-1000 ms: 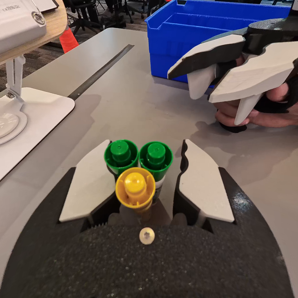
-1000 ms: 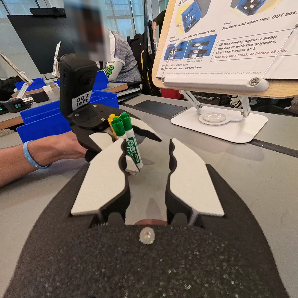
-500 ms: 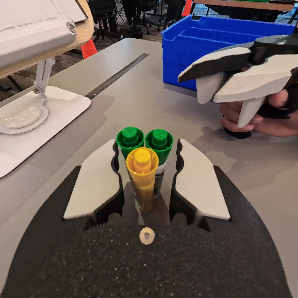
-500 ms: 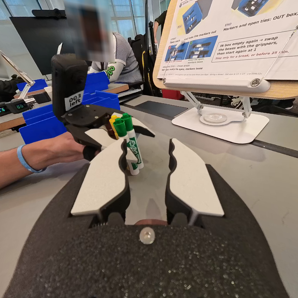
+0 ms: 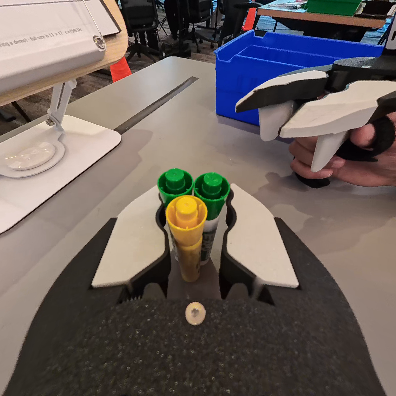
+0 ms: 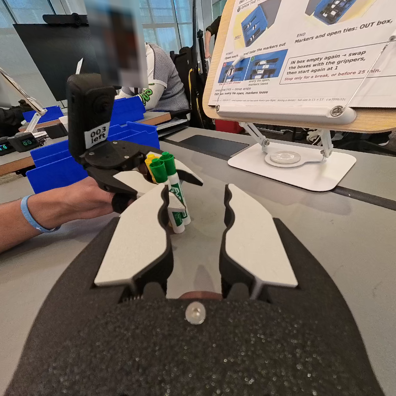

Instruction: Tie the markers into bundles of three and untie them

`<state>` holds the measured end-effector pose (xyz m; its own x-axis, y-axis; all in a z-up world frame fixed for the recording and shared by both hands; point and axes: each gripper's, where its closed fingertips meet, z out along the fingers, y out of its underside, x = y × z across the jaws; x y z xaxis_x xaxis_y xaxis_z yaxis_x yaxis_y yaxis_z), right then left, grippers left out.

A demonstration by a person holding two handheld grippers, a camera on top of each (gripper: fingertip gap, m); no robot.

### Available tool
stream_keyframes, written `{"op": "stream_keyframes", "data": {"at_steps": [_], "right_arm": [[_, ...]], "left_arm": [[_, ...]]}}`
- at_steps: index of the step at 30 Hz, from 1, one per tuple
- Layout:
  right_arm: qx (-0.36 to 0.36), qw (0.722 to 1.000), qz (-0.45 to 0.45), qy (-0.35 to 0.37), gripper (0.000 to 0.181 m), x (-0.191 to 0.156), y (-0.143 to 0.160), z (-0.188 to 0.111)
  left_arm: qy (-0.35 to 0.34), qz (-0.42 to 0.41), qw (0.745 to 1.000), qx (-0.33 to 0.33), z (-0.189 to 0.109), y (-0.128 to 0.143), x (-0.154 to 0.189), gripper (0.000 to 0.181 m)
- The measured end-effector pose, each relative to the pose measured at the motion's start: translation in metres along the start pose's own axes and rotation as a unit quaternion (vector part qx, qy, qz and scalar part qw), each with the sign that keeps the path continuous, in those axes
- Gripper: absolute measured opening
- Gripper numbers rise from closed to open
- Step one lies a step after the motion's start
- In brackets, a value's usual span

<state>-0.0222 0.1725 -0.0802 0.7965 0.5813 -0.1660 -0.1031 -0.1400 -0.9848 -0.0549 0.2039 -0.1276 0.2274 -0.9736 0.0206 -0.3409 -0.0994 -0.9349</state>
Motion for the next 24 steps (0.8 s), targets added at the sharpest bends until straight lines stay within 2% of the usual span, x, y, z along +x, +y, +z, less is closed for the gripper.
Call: {"op": "stream_keyframes", "data": {"at_steps": [24], "right_arm": [[-0.003,1.0,0.0,-0.003,0.048,-0.0008,0.0012,0.0004]], "left_arm": [[0.004,-0.01,1.0,0.007,-0.0023,0.0003,-0.0026,0.046]]}}
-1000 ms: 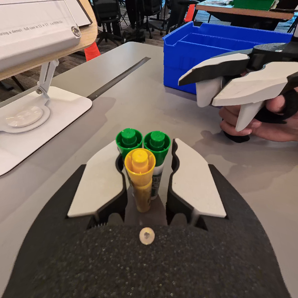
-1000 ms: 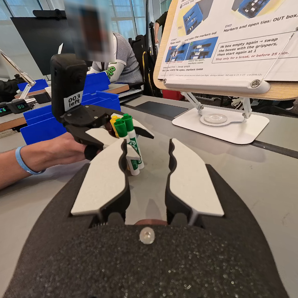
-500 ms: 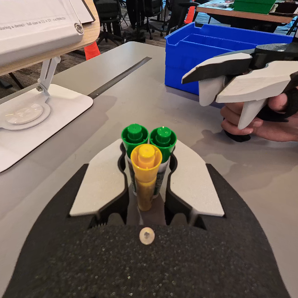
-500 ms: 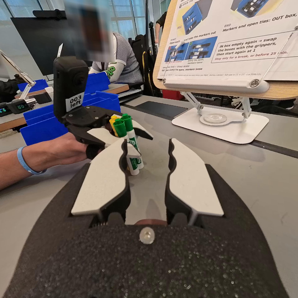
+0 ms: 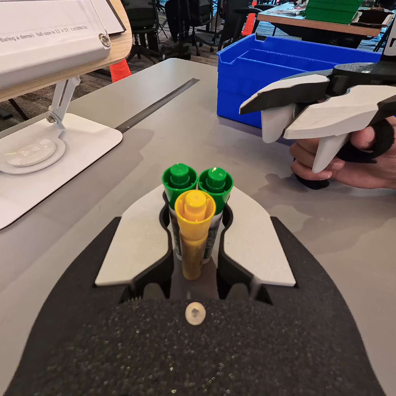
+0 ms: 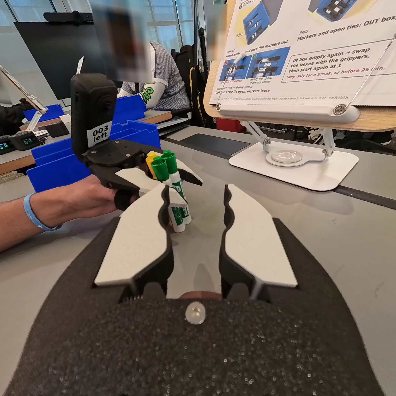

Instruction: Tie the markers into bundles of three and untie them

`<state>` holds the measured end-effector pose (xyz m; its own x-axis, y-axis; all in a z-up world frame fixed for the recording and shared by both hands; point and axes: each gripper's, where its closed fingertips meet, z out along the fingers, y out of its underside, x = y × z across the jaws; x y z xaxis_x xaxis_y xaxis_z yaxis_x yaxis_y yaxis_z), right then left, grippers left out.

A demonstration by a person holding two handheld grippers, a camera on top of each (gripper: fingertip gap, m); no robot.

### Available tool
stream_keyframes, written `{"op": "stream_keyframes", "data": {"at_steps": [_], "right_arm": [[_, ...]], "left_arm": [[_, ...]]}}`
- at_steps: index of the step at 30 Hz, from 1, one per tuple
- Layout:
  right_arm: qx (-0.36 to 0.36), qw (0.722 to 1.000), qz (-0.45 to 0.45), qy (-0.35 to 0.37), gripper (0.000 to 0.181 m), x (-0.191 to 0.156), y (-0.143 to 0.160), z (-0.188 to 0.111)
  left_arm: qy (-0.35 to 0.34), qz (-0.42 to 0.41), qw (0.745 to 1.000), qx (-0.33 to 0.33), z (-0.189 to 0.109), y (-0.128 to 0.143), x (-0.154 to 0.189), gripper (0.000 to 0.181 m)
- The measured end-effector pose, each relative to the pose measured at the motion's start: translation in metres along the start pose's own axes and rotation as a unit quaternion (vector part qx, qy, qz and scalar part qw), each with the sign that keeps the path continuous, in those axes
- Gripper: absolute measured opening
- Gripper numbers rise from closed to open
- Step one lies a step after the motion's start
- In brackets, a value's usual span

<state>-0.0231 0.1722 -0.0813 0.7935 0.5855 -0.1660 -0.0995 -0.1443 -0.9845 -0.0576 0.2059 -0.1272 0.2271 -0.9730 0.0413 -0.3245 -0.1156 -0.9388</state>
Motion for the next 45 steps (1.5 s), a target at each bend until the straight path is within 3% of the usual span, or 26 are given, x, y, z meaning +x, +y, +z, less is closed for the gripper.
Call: {"op": "stream_keyframes", "data": {"at_steps": [5,45], "right_arm": [[0.0,1.0,0.0,0.0,0.048,-0.0001,0.0002,0.0],[-0.001,1.0,0.0,-0.001,0.047,0.0002,0.0003,-0.0001]], "left_arm": [[0.0,-0.001,1.0,0.004,-0.0011,-0.0009,-0.0005,0.039],[0.016,0.015,1.0,0.007,-0.0011,-0.0013,0.0068,0.036]]}}
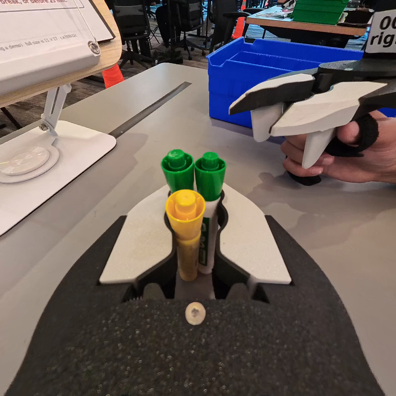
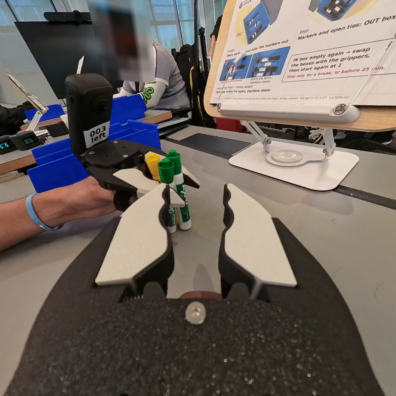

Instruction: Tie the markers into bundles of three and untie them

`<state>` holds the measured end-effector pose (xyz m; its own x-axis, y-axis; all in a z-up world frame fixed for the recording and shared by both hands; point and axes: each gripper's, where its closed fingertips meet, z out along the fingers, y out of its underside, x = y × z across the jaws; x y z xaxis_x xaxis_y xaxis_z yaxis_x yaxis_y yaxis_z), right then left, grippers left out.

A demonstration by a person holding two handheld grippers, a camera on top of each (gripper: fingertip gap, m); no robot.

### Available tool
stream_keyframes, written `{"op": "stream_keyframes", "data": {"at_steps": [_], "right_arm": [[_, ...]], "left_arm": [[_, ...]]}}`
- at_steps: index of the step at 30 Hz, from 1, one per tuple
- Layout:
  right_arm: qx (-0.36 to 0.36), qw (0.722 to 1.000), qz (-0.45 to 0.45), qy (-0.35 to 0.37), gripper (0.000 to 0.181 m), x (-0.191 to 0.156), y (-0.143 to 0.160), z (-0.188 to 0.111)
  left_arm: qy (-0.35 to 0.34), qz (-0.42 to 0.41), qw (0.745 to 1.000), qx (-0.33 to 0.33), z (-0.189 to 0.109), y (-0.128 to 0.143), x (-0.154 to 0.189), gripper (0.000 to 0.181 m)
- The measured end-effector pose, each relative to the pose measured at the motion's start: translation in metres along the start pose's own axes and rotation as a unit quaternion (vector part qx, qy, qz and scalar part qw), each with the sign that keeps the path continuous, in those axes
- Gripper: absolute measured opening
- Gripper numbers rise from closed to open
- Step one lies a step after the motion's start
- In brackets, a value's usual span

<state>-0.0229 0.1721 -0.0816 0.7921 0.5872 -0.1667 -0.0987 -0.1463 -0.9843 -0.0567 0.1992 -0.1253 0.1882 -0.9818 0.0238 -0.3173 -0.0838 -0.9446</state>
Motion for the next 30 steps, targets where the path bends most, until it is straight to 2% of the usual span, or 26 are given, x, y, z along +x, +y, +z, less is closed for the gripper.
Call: {"op": "stream_keyframes", "data": {"at_steps": [23,30], "right_arm": [[0.002,1.0,0.001,0.002,0.046,0.001,-0.001,-0.001],[0.003,1.0,0.0,0.002,0.048,0.0,-0.002,-0.001]], "left_arm": [[0.008,0.002,0.999,0.033,-0.003,-0.01,0.002,0.036],[0.007,0.012,0.999,0.052,-0.009,-0.023,0.002,0.036]]}}
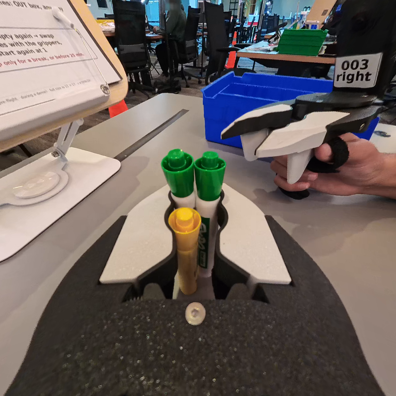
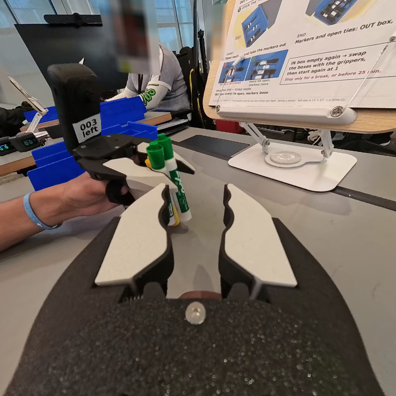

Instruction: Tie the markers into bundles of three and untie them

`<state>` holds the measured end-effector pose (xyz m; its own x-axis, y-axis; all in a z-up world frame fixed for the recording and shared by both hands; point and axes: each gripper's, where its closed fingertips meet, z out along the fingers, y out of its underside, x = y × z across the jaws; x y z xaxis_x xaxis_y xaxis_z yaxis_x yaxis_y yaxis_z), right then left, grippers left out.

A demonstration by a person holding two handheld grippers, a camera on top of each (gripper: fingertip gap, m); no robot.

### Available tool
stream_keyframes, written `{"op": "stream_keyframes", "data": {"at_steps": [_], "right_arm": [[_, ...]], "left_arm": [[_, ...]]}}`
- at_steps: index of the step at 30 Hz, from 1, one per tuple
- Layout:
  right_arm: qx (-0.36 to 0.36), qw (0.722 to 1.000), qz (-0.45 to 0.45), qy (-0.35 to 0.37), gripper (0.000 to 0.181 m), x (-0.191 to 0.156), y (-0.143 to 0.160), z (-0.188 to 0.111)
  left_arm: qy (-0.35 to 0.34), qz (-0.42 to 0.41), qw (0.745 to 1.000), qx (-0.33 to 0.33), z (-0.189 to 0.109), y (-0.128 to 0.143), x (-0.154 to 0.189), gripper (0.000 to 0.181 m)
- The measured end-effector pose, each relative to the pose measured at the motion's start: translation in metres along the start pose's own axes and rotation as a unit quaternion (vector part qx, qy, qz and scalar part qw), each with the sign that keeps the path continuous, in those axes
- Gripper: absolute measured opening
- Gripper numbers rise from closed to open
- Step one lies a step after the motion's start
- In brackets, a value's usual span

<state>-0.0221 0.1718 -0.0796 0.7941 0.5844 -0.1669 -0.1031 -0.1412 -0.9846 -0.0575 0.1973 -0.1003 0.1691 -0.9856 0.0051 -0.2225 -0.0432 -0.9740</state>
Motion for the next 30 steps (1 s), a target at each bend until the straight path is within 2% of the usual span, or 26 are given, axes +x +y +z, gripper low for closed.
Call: {"op": "stream_keyframes", "data": {"at_steps": [9,16,20,30], "right_arm": [[-0.023,1.0,-0.007,-0.013,0.052,-0.007,0.009,0.006],[-0.08,0.994,-0.072,-0.016,0.061,-0.025,0.031,0.019],[-0.086,0.992,-0.095,0.008,0.069,-0.031,0.033,0.024],[-0.053,0.992,-0.091,0.076,0.061,-0.04,0.022,0.03]], "left_arm": [[0.0,-0.006,1.0,0.02,-0.004,-0.016,-0.002,0.036],[0.002,-0.012,0.999,0.035,-0.007,-0.029,0.001,0.036],[-0.001,-0.009,0.999,0.038,-0.005,-0.038,0.005,0.036],[-0.021,0.012,0.999,0.043,-0.005,-0.06,0.016,0.036]]}}
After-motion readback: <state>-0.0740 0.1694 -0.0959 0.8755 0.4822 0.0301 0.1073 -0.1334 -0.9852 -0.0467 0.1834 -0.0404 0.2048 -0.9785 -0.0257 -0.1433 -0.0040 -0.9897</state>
